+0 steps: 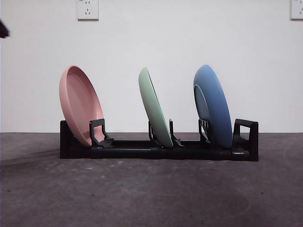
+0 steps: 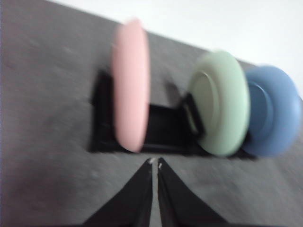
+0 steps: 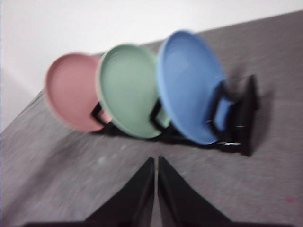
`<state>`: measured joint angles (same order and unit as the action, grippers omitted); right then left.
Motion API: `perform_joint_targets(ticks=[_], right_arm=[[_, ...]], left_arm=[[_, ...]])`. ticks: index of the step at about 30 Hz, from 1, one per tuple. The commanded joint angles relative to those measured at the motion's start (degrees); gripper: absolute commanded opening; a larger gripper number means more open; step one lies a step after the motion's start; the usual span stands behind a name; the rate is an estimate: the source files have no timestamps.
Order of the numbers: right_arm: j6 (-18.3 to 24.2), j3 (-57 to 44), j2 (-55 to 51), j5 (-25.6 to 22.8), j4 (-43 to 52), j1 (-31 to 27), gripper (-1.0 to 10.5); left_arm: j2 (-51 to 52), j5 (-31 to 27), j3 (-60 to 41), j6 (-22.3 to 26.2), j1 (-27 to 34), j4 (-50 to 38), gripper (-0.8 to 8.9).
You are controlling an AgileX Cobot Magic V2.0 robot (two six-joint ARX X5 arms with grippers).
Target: Place the plate
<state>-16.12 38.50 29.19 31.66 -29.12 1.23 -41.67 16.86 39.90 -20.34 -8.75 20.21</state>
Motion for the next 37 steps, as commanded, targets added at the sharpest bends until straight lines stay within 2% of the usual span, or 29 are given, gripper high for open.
perform_joint_targets(ticks=[1,8,10,13,19,21,22,24,27,29,34,37], right_arm=[[3.6,3.4,3.2,3.2,-0.2,1.1,0.1],[9.7,8.4,9.8,10.6,-3.0,4.7,0.1],[10.9,8.4,10.9,11.4,-3.1,5.5,0.1],[11.7,8.4,11.6,11.4,-3.1,6.3,0.1],[11.7,8.4,11.5,11.4,-3.1,6.6,0.2],[11.7,8.4,11.5,11.4,-3.1,6.6,0.7],[11.7,8.4,11.5,11.2,-3.1,6.6,1.2],[11.7,8.4,11.5,10.2,-3.1,6.6,2.7],[11.6,8.4,11.5,9.7,-3.1,6.6,5.0],[11.6,8.4,11.5,9.7,-3.1,6.6,5.5],[11.4,8.4,11.5,9.7,-3.0,6.6,5.5],[8.8,8.4,11.6,10.4,-1.9,6.6,5.5]], left_arm=[[-4.2,5.7,4.8,1.7,-1.3,2.0,0.15],[-10.0,18.2,9.7,5.0,-3.9,6.2,0.15],[-10.4,21.1,9.7,6.1,-4.4,6.2,0.16],[-10.4,21.4,9.7,7.9,-4.8,6.6,0.19],[-10.4,21.3,9.7,7.9,-4.8,6.4,0.33],[-10.4,21.3,9.7,7.9,-4.8,6.2,0.48],[-10.4,21.3,9.7,7.9,-4.8,5.9,0.76],[-10.4,21.3,9.7,7.8,-4.8,5.4,2.12],[-10.4,21.3,9.7,7.6,-4.8,5.3,4.6],[-10.4,21.3,9.7,7.6,-4.8,5.3,5.64],[-10.1,21.4,10.3,7.2,-4.8,5.6,5.7],[-9.4,22.1,10.4,7.2,-4.8,5.6,5.7]])
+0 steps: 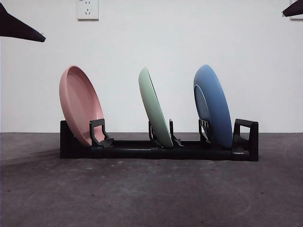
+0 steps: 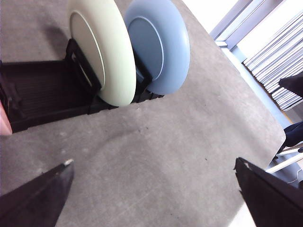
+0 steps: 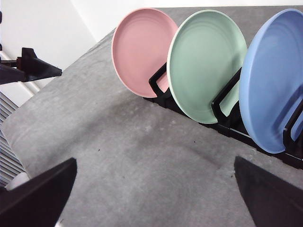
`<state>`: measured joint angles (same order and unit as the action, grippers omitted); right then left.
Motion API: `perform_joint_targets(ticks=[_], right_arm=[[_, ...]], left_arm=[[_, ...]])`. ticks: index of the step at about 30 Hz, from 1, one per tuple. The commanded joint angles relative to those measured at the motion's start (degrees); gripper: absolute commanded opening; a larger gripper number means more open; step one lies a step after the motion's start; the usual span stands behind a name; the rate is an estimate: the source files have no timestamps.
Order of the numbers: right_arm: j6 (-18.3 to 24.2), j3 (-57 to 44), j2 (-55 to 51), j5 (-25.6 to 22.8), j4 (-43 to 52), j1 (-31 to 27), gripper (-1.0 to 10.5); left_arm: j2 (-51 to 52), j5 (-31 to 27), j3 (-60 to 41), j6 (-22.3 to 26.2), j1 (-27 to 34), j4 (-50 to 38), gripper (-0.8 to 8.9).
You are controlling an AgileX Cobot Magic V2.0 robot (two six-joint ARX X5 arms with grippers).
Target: Place the plate
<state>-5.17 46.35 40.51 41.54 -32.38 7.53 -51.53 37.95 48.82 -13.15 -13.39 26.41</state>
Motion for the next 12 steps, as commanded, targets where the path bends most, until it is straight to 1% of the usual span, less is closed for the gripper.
perform_joint_targets(ticks=[1,6,8,12], right_arm=[[-3.2,0.6,0.3,0.5,2.4,0.3,5.5],[-8.5,1.1,2.8,0.5,8.4,0.3,5.5],[-9.5,2.3,5.4,0.6,8.7,0.3,5.5],[-9.7,6.3,13.1,1.3,8.1,0.3,5.5]], left_arm=[[0.9,1.3,1.5,0.0,-0.2,-0.5,5.69],[3.6,3.1,1.5,0.0,-0.2,0.5,5.62],[4.7,3.1,1.5,0.1,-0.2,1.0,5.62],[6.9,3.1,1.5,0.3,-0.2,1.8,5.62]])
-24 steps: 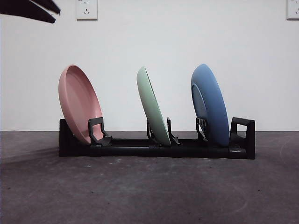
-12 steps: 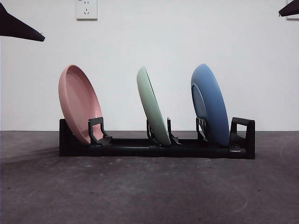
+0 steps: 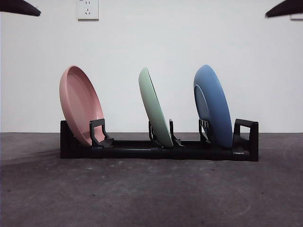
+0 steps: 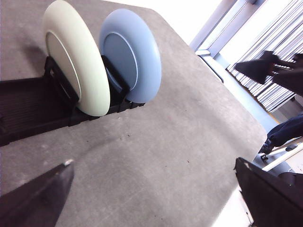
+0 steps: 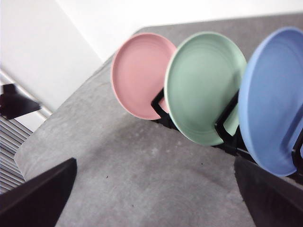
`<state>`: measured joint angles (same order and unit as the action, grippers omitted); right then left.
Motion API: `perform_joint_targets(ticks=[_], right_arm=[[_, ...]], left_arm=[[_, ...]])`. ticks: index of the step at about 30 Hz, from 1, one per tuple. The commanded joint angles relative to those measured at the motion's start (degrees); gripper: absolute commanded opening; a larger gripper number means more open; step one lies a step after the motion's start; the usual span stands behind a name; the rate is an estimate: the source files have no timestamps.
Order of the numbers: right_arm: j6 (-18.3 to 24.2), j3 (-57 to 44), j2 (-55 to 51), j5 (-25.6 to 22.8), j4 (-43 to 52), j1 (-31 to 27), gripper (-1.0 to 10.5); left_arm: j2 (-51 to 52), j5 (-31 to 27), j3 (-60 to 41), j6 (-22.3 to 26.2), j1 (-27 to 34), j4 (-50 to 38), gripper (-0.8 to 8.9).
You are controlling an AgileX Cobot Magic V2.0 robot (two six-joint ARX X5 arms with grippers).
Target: Place the plate
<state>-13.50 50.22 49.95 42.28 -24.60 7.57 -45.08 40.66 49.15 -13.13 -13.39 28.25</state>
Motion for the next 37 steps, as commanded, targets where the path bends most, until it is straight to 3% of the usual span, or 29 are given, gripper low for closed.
perform_joint_targets(ticks=[1,8,15,18,21,27,33,37], right_arm=[[-1.6,3.9,6.0,0.8,0.3,0.4,5.5],[-2.3,16.4,23.5,5.0,-1.7,1.0,5.5],[-2.1,29.7,40.1,1.7,-3.3,1.4,5.5],[-2.1,33.1,44.5,-1.2,-2.9,1.4,5.5],[-1.9,35.1,47.9,-1.1,-2.4,1.4,5.3],[-1.9,35.6,51.2,1.6,-2.4,1.4,4.0],[-2.1,35.6,51.6,1.2,-2.7,1.4,1.4],[-2.2,35.6,51.6,0.7,-4.1,1.4,0.9]], left_arm=[[0.9,0.4,1.2,0.3,-0.2,0.4,5.62],[3.4,0.4,1.2,0.3,-0.2,2.9,5.62],[6.5,0.4,1.2,0.2,-0.2,5.6,5.62],[8.4,0.4,1.2,0.2,-0.2,7.2,5.62],[10.3,0.3,1.2,0.2,-0.2,8.0,5.62],[13.2,0.3,1.2,0.2,-0.2,8.2,5.62],[14.5,0.3,1.2,0.2,-0.2,8.2,5.62],[14.5,0.3,1.2,0.2,-0.2,8.3,5.62]])
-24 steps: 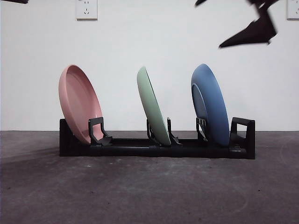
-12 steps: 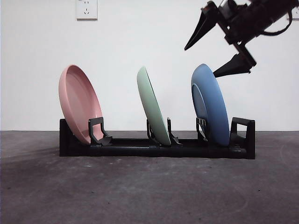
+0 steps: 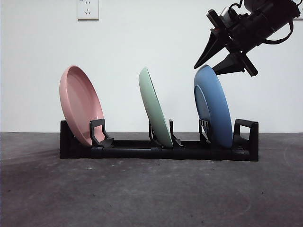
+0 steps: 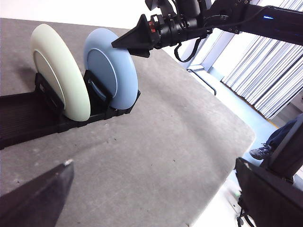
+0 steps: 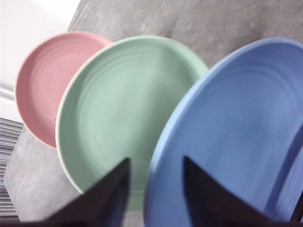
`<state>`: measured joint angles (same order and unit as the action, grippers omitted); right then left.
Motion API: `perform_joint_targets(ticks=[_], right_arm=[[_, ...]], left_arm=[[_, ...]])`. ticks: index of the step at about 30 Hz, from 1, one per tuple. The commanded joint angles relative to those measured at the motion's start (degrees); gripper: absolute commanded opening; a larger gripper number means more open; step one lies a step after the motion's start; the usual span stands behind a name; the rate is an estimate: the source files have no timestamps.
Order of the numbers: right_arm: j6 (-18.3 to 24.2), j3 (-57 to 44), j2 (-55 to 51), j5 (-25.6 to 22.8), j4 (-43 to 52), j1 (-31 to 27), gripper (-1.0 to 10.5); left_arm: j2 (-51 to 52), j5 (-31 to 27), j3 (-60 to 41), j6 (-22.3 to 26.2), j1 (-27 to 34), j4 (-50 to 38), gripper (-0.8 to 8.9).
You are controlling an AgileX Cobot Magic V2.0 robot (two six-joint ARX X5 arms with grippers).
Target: Place the plate
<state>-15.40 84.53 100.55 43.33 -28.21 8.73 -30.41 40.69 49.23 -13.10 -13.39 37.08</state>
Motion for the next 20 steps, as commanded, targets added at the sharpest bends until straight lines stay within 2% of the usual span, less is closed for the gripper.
perform_joint_targets(ticks=[1,3,11,20], right_arm=[[-0.3,1.3,1.0,-0.7,-0.8,0.2,0.6],[-0.3,1.3,1.0,-1.6,-1.7,0.2,0.1],[-1.6,1.4,0.2,-1.5,-1.8,0.1,0.1],[-3.1,1.4,-5.3,-0.9,-1.9,0.0,0.1]], left_arm=[[-0.2,0.3,1.1,0.2,-0.2,-0.6,5.62],[-0.2,0.3,1.1,0.2,-0.2,-0.6,5.62],[-0.2,0.3,1.1,0.2,-0.2,-0.2,5.62],[-0.2,0.3,1.1,0.7,-0.2,2.0,5.62]])
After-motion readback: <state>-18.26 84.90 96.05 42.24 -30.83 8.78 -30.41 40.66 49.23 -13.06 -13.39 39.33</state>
